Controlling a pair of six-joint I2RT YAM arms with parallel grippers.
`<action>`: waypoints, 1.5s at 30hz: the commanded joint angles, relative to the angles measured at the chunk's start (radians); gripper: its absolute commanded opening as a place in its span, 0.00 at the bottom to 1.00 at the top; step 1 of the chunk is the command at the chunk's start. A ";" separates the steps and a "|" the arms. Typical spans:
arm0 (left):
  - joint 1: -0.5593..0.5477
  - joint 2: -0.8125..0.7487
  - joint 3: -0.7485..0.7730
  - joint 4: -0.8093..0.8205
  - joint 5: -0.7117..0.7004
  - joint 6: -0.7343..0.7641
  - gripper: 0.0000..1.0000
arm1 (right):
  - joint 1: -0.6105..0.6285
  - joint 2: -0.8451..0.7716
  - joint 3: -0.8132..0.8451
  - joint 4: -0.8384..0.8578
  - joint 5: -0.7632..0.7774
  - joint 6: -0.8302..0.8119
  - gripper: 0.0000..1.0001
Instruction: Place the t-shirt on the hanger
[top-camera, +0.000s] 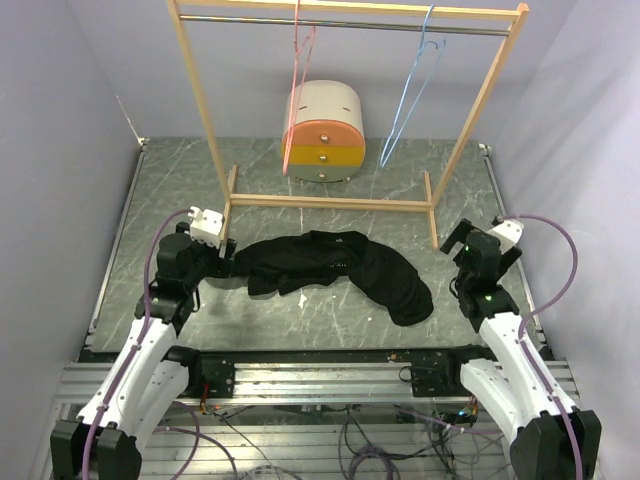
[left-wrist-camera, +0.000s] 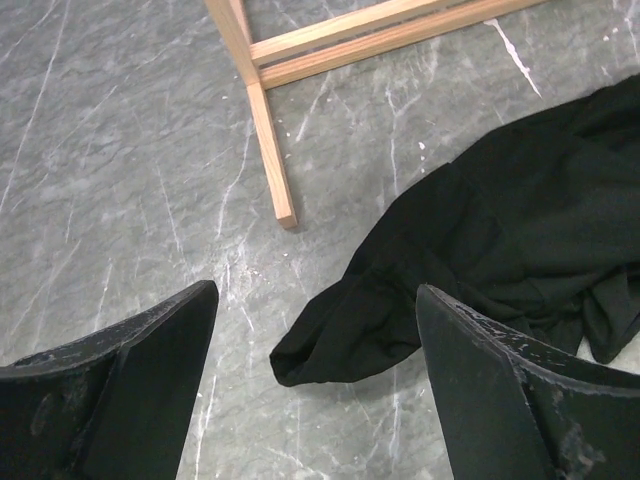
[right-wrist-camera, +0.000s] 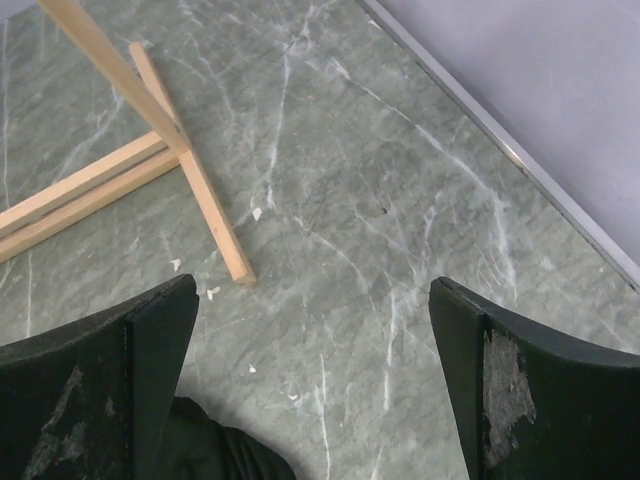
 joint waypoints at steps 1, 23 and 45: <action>0.008 0.053 0.068 -0.043 0.087 0.085 0.88 | -0.002 0.041 0.055 -0.028 -0.150 -0.111 1.00; -0.045 0.685 0.433 -0.149 0.655 0.536 0.67 | -0.003 0.233 0.205 -0.165 -0.430 -0.098 1.00; -0.148 1.098 0.741 -0.173 0.869 0.633 0.77 | -0.003 0.175 0.187 -0.230 -0.435 -0.083 1.00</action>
